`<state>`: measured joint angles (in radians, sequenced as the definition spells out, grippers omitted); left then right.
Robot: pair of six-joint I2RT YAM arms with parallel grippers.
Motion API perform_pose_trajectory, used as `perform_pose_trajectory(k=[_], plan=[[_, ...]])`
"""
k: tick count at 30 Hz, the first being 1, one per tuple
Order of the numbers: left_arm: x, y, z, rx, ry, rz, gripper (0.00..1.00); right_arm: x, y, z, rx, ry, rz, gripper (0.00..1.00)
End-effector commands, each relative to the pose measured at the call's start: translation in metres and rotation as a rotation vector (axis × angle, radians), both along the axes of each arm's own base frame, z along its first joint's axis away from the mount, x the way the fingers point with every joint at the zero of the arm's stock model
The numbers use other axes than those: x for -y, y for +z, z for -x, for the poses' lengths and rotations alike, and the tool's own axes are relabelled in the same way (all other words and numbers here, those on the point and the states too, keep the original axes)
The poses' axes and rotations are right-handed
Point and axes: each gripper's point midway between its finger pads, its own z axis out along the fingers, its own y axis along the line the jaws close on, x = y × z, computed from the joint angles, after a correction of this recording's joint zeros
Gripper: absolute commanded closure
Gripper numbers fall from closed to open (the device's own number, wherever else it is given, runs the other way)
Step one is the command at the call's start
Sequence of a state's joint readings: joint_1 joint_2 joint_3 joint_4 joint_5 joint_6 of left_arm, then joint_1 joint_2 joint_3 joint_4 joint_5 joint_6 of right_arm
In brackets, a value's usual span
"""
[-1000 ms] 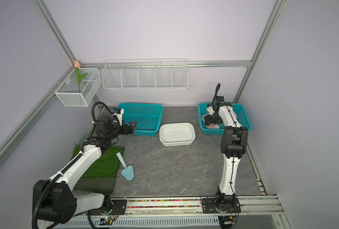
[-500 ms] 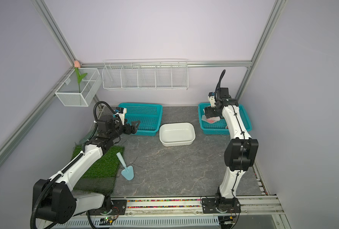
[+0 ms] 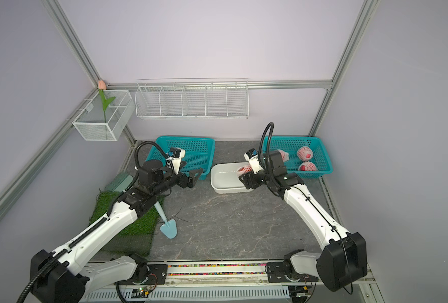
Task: Remove foam nets from apples
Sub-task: Remove the foam net from the apple.
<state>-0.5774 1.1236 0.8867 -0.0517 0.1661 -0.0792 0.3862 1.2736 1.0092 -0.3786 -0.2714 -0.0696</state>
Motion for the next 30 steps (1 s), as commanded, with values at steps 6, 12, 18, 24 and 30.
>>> perform_pose_trajectory(k=[6,12,18,24,30], plan=[[0.014,-0.039,0.028,-0.093,0.022,-0.019,0.02,-0.034,-0.046,0.027,0.101,0.161,-0.192,0.19],[0.04,-0.062,0.024,-0.162,0.007,-0.04,0.01,-0.036,-0.081,0.026,0.163,0.196,-0.183,0.17],[0.071,-0.067,0.001,-0.183,0.001,-0.062,0.01,-0.038,-0.097,0.019,0.245,0.196,-0.206,0.17],[0.102,-0.076,-0.008,-0.247,-0.033,-0.038,0.01,-0.036,-0.118,0.023,0.262,0.202,-0.21,0.16],[0.127,-0.092,-0.007,-0.327,-0.061,0.0,0.01,-0.028,-0.128,0.025,0.285,0.14,-0.235,0.15]])
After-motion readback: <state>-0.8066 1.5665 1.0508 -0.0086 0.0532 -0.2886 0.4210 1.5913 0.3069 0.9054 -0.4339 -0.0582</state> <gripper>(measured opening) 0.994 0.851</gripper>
